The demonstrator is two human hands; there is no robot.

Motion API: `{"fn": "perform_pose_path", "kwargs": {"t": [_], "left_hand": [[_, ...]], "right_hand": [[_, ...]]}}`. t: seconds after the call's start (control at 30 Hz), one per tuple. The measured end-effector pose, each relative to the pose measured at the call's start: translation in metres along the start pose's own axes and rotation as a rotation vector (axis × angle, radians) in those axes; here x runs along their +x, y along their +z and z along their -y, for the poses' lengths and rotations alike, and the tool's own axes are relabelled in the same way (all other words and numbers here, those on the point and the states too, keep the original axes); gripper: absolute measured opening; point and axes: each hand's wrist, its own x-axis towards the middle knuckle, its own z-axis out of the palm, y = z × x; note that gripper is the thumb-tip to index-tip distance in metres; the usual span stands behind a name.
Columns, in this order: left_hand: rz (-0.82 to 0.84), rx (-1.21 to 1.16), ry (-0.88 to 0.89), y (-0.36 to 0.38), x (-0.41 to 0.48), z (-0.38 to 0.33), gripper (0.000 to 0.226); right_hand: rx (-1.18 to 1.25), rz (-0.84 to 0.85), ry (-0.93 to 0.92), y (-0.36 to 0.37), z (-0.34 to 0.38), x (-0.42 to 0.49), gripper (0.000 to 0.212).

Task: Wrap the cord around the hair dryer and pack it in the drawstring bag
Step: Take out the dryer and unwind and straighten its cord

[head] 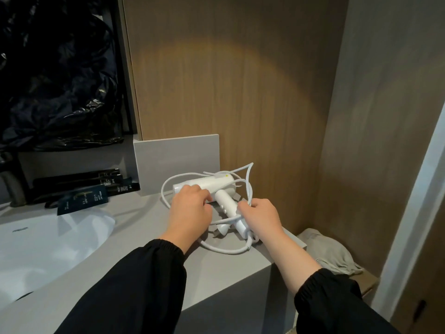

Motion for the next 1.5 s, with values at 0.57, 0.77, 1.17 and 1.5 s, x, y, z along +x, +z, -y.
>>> {"fn": "perform_pose_path", "kwargs": {"t": [0.57, 0.77, 1.17, 1.5], "left_hand": [[0.349, -0.28, 0.036, -0.006, -0.012, -0.012, 0.011], [0.244, -0.24, 0.08, -0.01, -0.012, -0.011, 0.014], [0.089, -0.372, 0.017, -0.012, -0.014, 0.001, 0.016], [0.049, -0.407, -0.032, -0.014, -0.014, 0.003, 0.013]], "right_hand": [[0.039, -0.229, -0.354, 0.001, -0.013, 0.011, 0.048], [-0.156, -0.13, -0.448, 0.003, -0.014, 0.005, 0.034], [-0.228, -0.086, -0.525, 0.003, -0.014, -0.006, 0.019], [-0.254, -0.278, -0.509, 0.002, -0.015, -0.004, 0.008]]}}
